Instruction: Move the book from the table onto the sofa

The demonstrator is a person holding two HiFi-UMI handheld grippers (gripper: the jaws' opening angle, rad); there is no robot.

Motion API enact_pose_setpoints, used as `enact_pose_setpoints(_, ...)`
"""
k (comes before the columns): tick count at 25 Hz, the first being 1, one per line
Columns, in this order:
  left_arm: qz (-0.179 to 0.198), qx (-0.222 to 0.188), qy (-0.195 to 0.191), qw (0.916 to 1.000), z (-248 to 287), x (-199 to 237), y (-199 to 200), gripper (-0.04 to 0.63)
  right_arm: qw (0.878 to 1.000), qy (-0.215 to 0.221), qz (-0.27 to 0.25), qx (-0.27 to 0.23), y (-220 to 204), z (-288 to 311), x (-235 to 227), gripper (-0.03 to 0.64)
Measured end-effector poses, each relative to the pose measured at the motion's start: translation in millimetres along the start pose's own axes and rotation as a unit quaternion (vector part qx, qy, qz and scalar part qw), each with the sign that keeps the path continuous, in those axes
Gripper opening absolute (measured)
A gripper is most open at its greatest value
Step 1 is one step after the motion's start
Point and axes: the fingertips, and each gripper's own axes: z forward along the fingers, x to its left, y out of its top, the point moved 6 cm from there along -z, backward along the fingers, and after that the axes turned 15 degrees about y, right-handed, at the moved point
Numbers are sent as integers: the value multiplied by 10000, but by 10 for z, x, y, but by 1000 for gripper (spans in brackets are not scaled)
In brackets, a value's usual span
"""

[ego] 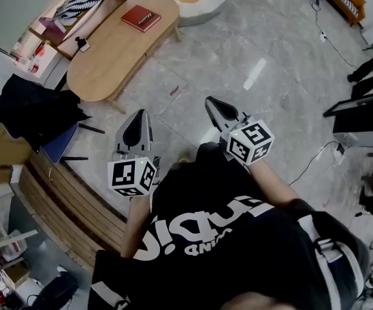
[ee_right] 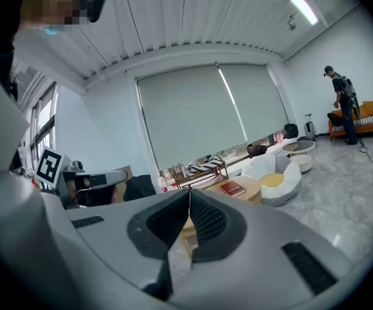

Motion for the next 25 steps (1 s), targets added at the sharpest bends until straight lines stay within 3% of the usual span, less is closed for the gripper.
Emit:
enact_pose_setpoints(9,63,46,-222,9997,224,165,20,9,9998,-167,77,-27,10,233,-27,3)
enact_pose_setpoints(25,-151,-52,16,9999,1037,516,82,9,10000,-54,-12,-22,192,960,-586,3)
